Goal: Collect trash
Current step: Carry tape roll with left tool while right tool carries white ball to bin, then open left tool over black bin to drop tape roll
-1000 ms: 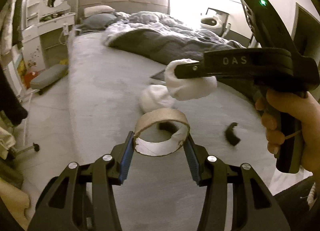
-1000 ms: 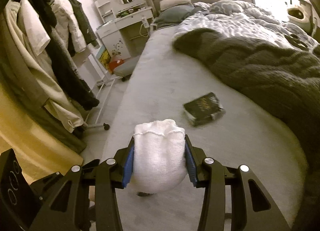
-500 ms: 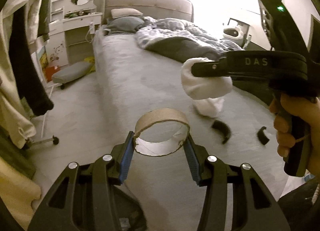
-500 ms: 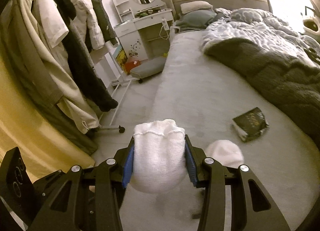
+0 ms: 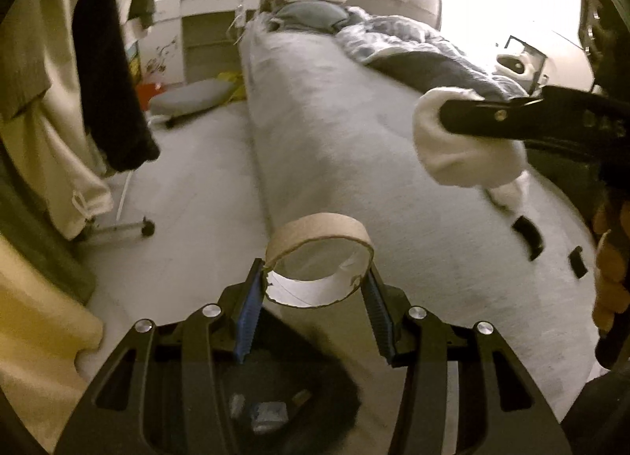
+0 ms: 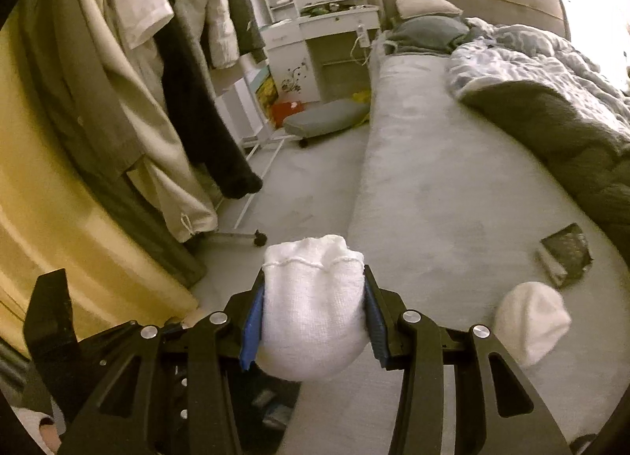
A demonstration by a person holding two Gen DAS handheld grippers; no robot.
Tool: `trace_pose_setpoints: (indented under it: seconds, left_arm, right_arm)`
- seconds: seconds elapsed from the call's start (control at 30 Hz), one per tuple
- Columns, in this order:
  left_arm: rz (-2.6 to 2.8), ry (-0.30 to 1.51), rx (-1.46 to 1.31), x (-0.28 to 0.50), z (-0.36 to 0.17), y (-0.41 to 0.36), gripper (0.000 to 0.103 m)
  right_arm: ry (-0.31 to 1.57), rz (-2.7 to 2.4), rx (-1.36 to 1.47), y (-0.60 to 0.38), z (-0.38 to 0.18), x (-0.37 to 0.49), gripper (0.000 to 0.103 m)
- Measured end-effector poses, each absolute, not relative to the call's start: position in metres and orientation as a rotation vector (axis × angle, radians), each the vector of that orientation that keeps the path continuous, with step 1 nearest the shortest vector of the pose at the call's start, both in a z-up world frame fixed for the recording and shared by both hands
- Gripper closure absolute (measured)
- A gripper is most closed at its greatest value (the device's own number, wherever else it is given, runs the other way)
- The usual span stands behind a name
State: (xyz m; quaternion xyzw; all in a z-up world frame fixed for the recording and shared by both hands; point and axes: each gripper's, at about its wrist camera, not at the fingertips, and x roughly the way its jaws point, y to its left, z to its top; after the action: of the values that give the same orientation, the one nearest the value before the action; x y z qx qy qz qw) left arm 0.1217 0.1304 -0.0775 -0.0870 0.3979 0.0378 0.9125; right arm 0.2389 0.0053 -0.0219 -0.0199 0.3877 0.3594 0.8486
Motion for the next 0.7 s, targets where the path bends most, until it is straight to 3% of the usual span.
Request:
trace_pose_setpoints:
  seconds: [0.7]
  left_arm:
    - [0.155,1.146,-0.28,0.096,-0.175,0.196,0.051]
  right_arm:
    - [0.921,0.845,-0.122,0.091,-0.06,0.227,0.058]
